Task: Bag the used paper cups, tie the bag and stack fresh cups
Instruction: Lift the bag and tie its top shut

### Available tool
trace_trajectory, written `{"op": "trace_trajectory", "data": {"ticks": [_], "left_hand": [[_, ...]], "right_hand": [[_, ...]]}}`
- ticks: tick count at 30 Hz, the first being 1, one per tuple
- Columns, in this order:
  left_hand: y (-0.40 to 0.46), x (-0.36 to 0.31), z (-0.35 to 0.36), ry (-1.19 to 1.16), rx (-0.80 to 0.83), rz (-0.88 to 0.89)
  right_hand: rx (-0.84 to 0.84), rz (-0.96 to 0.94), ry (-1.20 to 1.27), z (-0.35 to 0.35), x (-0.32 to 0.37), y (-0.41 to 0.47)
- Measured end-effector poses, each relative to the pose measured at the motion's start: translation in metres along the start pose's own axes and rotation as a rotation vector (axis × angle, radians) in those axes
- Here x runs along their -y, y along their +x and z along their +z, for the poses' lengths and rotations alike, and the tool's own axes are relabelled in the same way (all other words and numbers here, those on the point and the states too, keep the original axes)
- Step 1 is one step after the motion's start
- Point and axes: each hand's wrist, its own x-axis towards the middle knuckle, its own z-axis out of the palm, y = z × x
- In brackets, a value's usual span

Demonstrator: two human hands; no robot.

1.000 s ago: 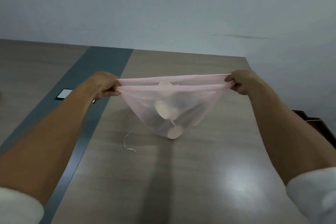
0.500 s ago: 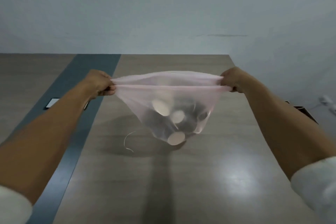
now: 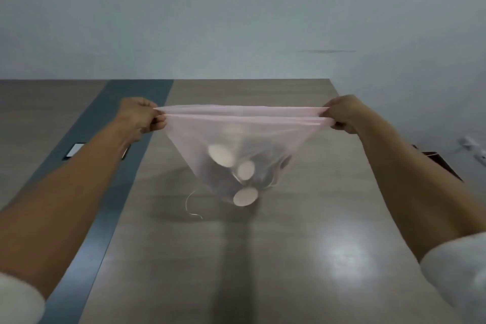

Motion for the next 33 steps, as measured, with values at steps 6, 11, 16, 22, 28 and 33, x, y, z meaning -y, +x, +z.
{"op": "trace_trajectory", "data": {"ticks": [6,11,16,22,28,33], "left_hand": [[0.005,0.015,-0.001,-0.025,0.088,-0.133],[0.013,0.02,-0.004,-0.282,0.197,-0.261],[0.019,0.034,-0.011,-0.216,0.363,-0.111],[0.024,0.052,-0.01,-0.059,0.184,-0.017],[0.02,0.051,0.0,-0.07,0.03,-0.155],[-0.003,0.051,0.048,0.327,-0.417,0.422]], "right_hand": [[0.22,0.198,0.23,-0.01,0.007,-0.008],[0.384,0.17,0.59,-0.022,0.002,-0.001],[0.518,-0.07,0.633,-0.028,-0.014,0.008],[0.155,-0.328,0.25,-0.004,-0.038,0.014],[0.131,-0.219,0.363,0.007,-0.037,0.009],[0.134,-0.238,0.372,0.014,-0.025,0.004]]}}
